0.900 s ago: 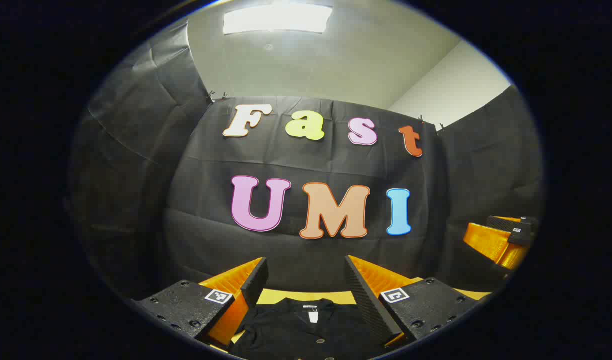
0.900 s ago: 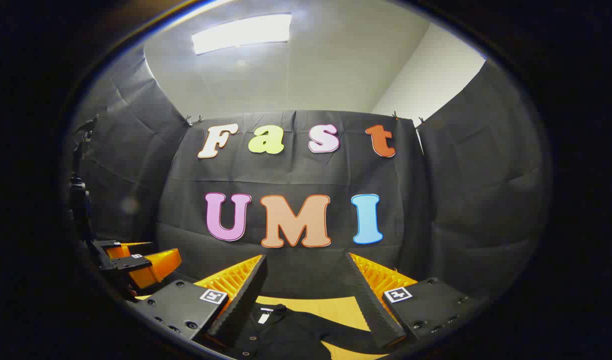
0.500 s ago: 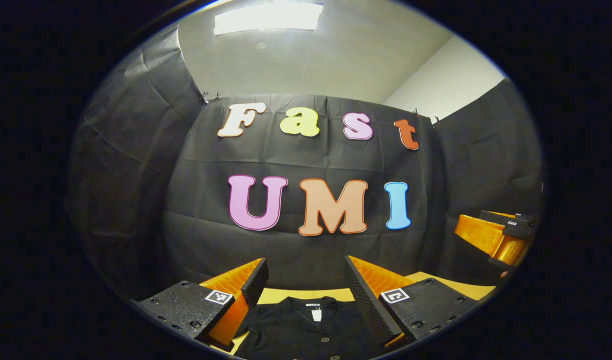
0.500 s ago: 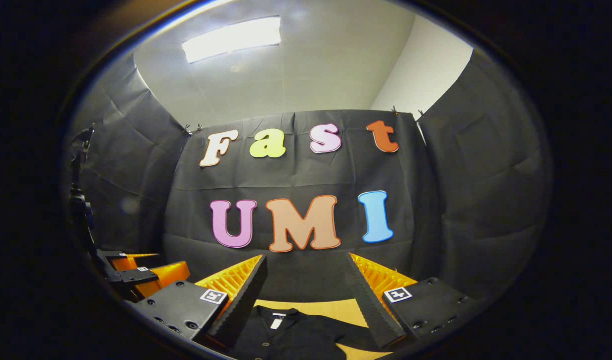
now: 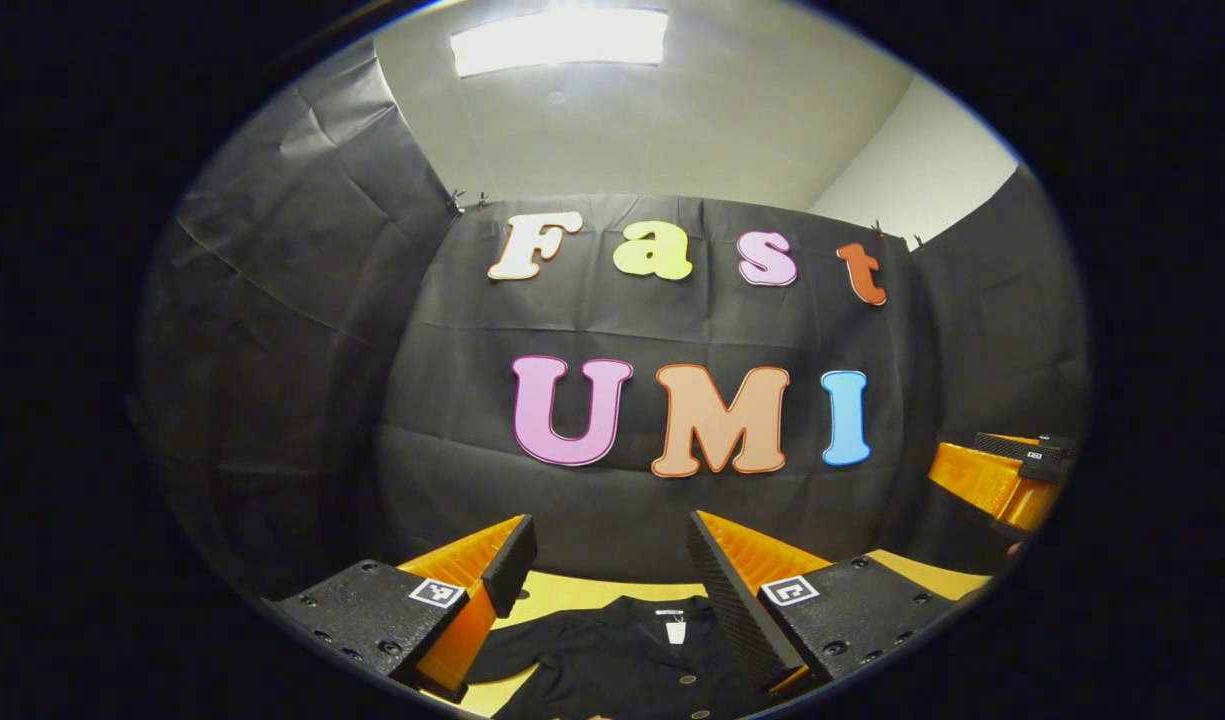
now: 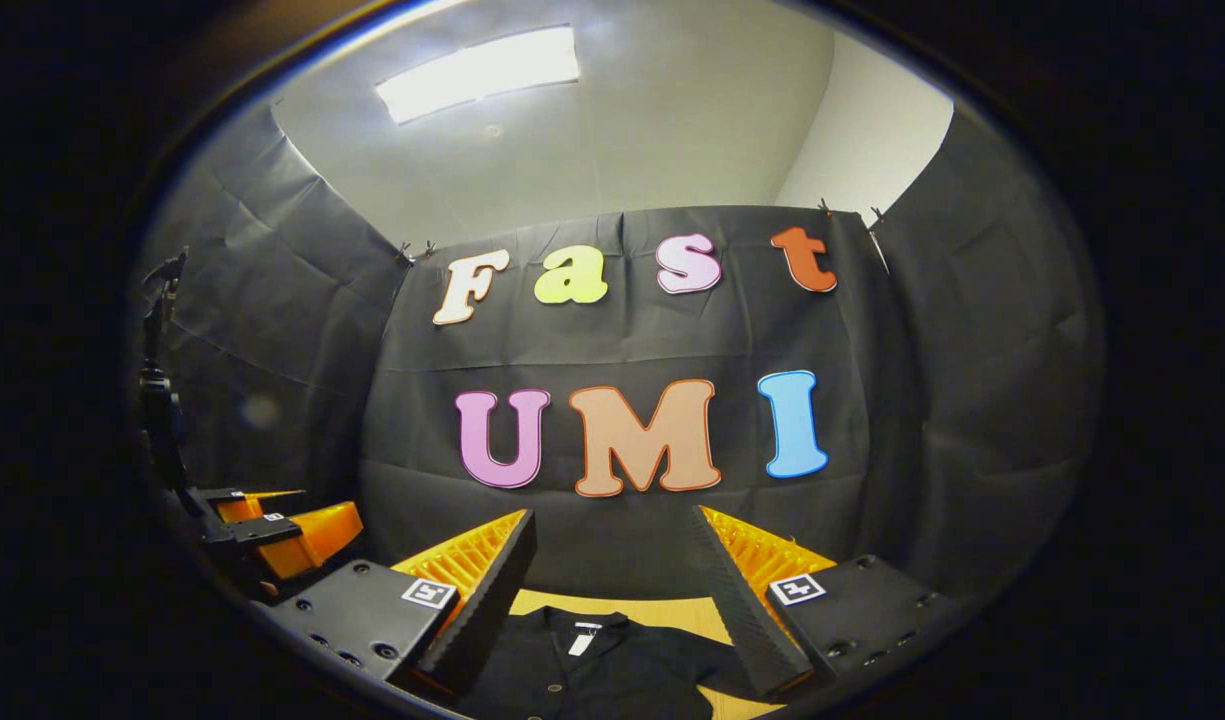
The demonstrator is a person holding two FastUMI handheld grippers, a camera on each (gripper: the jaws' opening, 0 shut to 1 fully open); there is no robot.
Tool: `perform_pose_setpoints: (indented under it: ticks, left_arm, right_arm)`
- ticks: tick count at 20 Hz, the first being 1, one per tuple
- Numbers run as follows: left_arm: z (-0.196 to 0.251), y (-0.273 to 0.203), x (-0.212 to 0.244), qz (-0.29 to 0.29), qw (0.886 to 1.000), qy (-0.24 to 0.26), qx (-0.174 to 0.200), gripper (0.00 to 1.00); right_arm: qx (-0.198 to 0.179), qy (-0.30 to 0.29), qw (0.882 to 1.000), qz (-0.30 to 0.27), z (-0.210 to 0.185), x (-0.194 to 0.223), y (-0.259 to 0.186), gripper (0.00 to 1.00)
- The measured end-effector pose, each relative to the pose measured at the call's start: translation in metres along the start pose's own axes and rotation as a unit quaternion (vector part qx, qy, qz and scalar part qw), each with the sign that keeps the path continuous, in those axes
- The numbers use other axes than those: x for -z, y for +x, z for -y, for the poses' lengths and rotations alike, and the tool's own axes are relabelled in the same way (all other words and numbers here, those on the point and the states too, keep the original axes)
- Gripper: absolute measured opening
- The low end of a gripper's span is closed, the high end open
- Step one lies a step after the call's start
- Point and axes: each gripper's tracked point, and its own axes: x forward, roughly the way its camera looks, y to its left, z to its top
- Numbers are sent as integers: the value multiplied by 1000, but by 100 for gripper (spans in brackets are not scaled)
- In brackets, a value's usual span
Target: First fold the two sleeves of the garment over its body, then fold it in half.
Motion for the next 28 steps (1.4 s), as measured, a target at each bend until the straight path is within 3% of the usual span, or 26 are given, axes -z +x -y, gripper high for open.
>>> perform_pose_setpoints:
  ticks: [5, 10, 16, 28]
  left_arm:
    - [11, -10, -14, 29, 999, -5, 15, 92]
    - [9, -11, -20, 40, 999, 5, 8, 92]
    - [11, -3, -18, 37, 999, 16, 6, 92]
    - [12, 14, -2, 18, 1000, 15, 4, 92]
  right_arm:
    - [-1, 8, 1000, -7, 3, 1, -3, 97]
    - [3, 6, 1000, 0, 10, -2, -6, 97]
    - [48, -2, 999, 5, 44, -3, 3, 97]
    - [37, -6, 999, -10, 47, 7, 18, 97]
